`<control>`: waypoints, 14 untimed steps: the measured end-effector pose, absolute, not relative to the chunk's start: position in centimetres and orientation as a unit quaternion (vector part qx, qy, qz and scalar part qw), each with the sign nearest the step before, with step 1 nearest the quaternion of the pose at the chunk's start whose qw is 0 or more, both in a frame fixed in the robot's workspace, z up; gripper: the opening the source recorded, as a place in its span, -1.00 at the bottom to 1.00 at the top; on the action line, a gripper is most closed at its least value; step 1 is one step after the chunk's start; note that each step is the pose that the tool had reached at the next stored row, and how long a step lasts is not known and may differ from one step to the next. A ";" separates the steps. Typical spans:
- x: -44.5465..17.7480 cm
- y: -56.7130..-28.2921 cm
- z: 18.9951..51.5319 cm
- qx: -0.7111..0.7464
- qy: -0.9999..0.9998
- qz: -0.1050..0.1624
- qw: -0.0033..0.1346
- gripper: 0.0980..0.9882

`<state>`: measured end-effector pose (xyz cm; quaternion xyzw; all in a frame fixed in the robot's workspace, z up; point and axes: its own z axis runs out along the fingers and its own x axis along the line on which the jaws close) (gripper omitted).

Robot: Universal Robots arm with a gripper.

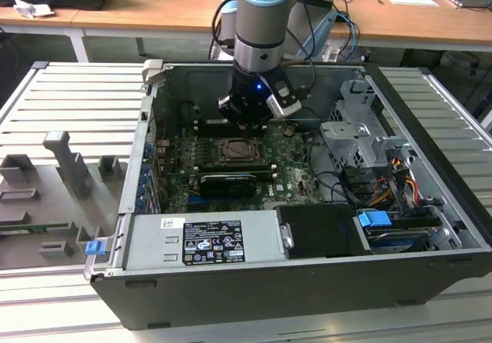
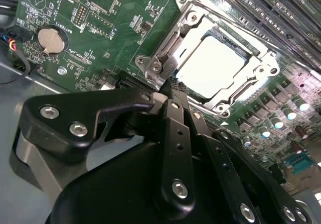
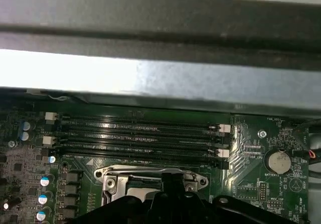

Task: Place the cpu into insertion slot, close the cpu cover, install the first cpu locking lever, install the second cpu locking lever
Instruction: 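Install the second cpu locking lever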

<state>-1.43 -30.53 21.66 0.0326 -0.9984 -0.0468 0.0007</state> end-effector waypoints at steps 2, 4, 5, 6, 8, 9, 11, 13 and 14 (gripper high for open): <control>-1.4 -30.7 21.7 0.033 -0.998 -0.047 0.001 -0.98; -1.4 -30.8 21.7 0.033 -0.998 -0.047 0.001 -0.98; -1.4 -30.8 21.7 0.033 -0.998 -0.047 0.001 -0.98; -1.4 -30.8 21.7 0.033 -0.998 -0.047 0.001 -0.98; -1.4 -30.9 21.7 0.033 -0.998 -0.047 0.001 -0.98; -1.4 -30.9 21.7 0.033 -0.998 -0.047 0.001 -0.98; -1.4 -31.0 21.7 0.033 -0.998 -0.047 0.001 -0.98; -1.4 -31.0 21.7 0.033 -0.998 -0.047 0.001 -0.98; -1.4 -31.0 21.7 0.033 -0.998 -0.047 0.001 -0.98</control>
